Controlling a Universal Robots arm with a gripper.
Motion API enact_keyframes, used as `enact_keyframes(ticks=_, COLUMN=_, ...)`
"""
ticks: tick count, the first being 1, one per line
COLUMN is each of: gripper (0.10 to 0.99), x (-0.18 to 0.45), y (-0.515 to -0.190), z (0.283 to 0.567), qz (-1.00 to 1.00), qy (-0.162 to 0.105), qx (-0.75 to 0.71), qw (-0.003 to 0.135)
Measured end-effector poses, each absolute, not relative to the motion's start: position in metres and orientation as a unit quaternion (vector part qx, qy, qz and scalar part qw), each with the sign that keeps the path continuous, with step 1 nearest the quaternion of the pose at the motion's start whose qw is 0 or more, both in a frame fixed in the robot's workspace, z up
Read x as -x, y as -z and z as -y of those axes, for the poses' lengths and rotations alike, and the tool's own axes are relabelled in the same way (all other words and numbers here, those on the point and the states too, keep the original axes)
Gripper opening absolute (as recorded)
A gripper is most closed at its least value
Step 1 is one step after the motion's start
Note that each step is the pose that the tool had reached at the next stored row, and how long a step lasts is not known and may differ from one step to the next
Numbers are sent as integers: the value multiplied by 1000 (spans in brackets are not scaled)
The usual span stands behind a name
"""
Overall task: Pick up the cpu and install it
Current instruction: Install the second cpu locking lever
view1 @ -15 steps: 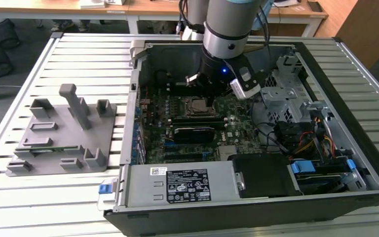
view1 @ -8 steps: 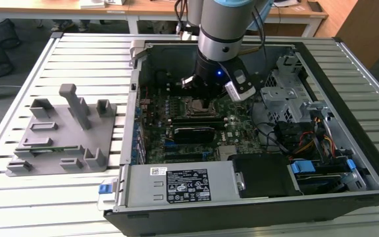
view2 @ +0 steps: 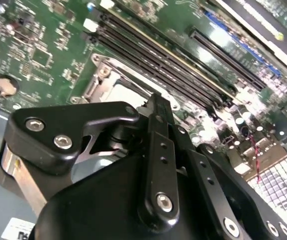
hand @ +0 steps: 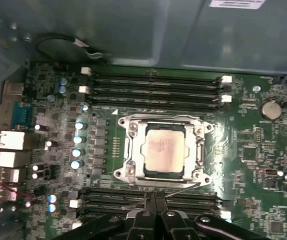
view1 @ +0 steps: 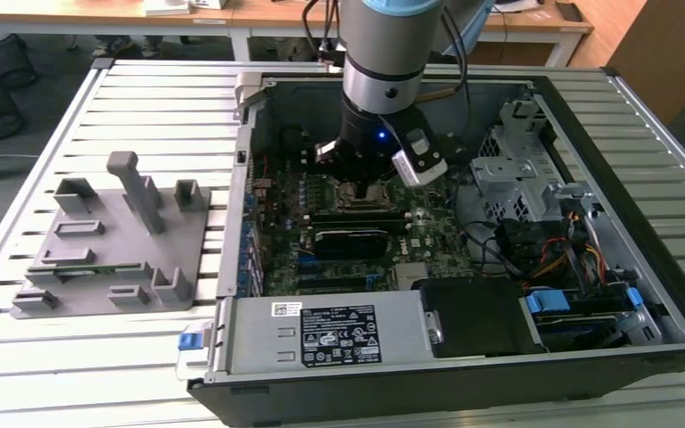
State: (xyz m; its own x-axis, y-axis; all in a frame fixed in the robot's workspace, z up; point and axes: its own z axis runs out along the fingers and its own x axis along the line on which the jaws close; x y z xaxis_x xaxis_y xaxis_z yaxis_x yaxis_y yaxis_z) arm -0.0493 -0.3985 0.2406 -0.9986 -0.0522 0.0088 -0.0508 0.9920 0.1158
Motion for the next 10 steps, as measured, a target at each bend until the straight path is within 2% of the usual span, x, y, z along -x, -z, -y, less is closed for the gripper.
enact_keyframes(ticks=10, gripper=106, x=52, y=-232, z=401, qz=998, qy=58, qx=-26, qw=10)
